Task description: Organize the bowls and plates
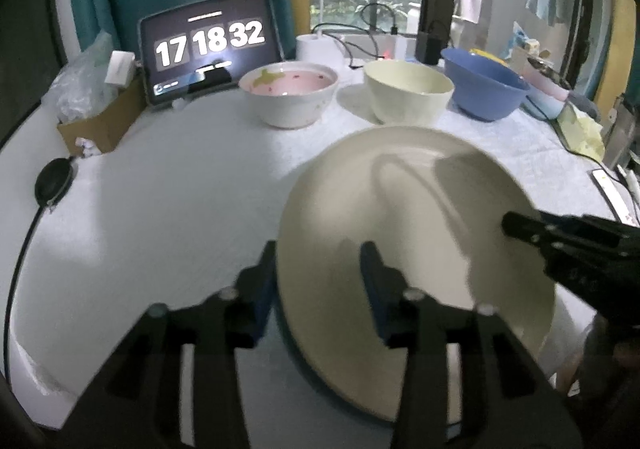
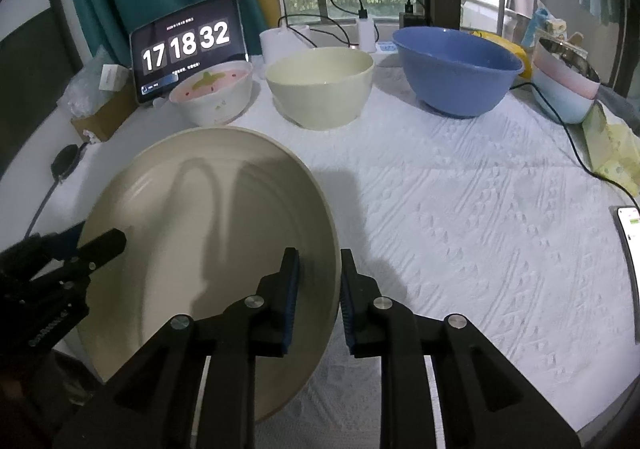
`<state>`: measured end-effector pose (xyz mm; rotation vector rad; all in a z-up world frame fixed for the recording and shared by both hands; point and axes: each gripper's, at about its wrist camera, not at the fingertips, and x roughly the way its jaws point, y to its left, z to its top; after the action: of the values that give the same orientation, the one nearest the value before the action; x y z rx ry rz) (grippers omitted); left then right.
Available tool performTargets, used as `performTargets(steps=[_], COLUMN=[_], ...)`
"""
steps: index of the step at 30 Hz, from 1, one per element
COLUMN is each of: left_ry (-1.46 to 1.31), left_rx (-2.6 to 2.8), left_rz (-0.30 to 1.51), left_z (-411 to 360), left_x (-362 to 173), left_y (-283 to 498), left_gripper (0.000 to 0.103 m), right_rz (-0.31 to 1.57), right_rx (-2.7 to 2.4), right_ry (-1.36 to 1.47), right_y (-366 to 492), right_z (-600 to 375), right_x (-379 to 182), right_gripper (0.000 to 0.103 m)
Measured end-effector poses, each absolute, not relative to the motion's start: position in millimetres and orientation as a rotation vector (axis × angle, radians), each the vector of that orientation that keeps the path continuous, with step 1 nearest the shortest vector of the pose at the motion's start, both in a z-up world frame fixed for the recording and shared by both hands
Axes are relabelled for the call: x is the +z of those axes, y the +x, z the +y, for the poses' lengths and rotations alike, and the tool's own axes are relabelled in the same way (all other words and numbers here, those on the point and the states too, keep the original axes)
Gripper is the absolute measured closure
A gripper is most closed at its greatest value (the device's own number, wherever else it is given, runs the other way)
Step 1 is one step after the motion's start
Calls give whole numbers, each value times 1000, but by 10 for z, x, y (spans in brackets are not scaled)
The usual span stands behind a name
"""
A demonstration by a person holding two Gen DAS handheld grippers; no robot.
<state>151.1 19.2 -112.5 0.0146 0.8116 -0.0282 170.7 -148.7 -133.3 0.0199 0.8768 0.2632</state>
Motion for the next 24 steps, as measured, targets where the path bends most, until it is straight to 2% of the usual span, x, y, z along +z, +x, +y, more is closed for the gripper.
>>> performTargets(steps=[10, 18, 20, 21, 24], left_ry=[24, -61, -85, -99, -163], left_rx=[2, 31, 25, 19, -21], left_rz=[834, 845, 862, 866, 886], left_z=[258, 442, 491, 506, 547], left_x=[-1242, -1301, -1348, -1356, -1386], left_y=[1536, 1585, 1631, 1643, 1681], left_gripper=[55, 55, 52, 49, 48], right_rz=[900, 922, 928, 928, 933], right_rx=[251, 268, 275, 274, 280], right_ry=[21, 45, 54, 60, 79], right_y=[1727, 1761, 1773, 1778, 1797], right_z=[-1501, -1506, -1507, -1513, -1533], right_x=[-1397, -1439, -1460, -1464, -1472], right_gripper=[82, 70, 64, 62, 61])
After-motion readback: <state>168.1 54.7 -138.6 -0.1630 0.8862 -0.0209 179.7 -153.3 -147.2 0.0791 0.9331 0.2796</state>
